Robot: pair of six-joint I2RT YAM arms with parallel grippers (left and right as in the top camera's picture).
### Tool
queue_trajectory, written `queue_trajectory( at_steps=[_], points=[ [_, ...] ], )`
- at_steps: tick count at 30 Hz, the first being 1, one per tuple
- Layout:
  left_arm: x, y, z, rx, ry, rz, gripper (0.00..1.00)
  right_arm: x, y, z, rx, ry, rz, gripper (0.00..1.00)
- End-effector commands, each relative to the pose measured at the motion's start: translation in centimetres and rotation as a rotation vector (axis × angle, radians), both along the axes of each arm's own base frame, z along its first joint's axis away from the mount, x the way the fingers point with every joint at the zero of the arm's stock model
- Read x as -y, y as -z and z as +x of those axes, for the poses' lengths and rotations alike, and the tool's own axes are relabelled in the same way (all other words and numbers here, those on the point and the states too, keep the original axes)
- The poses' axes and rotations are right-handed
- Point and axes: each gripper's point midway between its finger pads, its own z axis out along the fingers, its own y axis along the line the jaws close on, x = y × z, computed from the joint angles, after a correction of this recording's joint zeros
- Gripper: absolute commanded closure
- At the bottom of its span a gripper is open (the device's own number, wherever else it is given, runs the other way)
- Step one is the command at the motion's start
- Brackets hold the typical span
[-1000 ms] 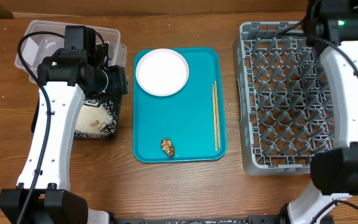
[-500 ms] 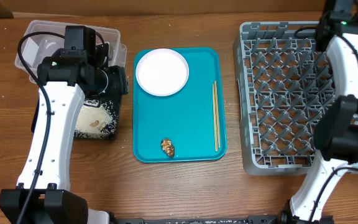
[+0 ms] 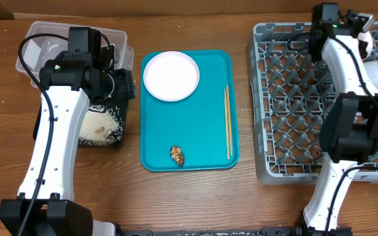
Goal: Sort waste into correct bins and load items into the dishwasher
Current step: 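Grasp the pink bowl with the right gripper and place it in the rack, then reach the right gripper to the pink plate and grasp its rim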
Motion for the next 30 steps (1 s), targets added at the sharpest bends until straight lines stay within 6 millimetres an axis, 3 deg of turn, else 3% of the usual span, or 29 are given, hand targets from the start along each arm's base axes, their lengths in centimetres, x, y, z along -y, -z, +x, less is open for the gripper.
queue_trajectory(
  at_steps=[1,3,5,7,9,13,16,19,20,21,23,26,30],
  points=[
    [-0.1,-0.8,0.3,0.024,-0.008,-0.001,0.37,-2.0,4.0,-0.5,-0.085,-0.050,0.177,0.96],
    [-0.1,-0.8,0.3,0.024,-0.008,-0.001,0.37,-3.1,5.3,-1.3,-0.139,-0.065,0.264,0.96],
    [-0.1,-0.8,0.3,0.024,-0.008,-0.001,0.36,-4.4,5.9,-2.0,-0.165,-0.080,0.359,0.75],
    [-0.1,-0.8,0.3,0.024,-0.008,-0.001,0.36,-4.7,5.1,-2.1,-0.147,-0.086,0.377,0.63],
    [-0.1,-0.8,0.3,0.024,-0.008,-0.001,0.36,-4.8,3.3,-2.0,-0.106,-0.095,0.378,0.46],
    [-0.1,-0.8,0.3,0.025,-0.008,0.000,0.36,-5.3,-1.7,-1.7,0.004,-0.137,0.377,0.29],
    [-0.1,-0.8,0.3,0.024,-0.008,-0.001,0.35,-7.2,-5.2,-1.3,0.082,-0.233,0.451,0.14],
    [-0.1,-0.8,0.3,0.024,-0.008,0.000,0.33,-11.5,-7.0,-0.6,0.142,-0.404,0.650,0.05],
    [-0.1,-0.8,0.3,0.024,-0.008,0.000,0.32,-13.8,-7.3,-0.4,0.152,-0.486,0.747,0.05],
    [-0.1,-0.8,0.3,0.024,-0.008,0.000,0.31,-17.3,-7.6,-0.3,0.159,-0.593,0.894,0.05],
    [-0.1,-0.8,0.3,0.024,-0.008,-0.001,0.31,-21.8,-7.7,-0.5,0.146,-0.704,1.067,0.05],
    [-0.1,-0.8,0.3,0.024,-0.008,0.000,0.30,-26.4,-7.1,-0.7,0.114,-0.796,1.189,0.05],
    [-0.2,-0.8,0.3,0.023,-0.009,0.002,0.28,-30.9,-5.0,-0.9,0.030,-0.858,1.215,0.05]
  ],
)
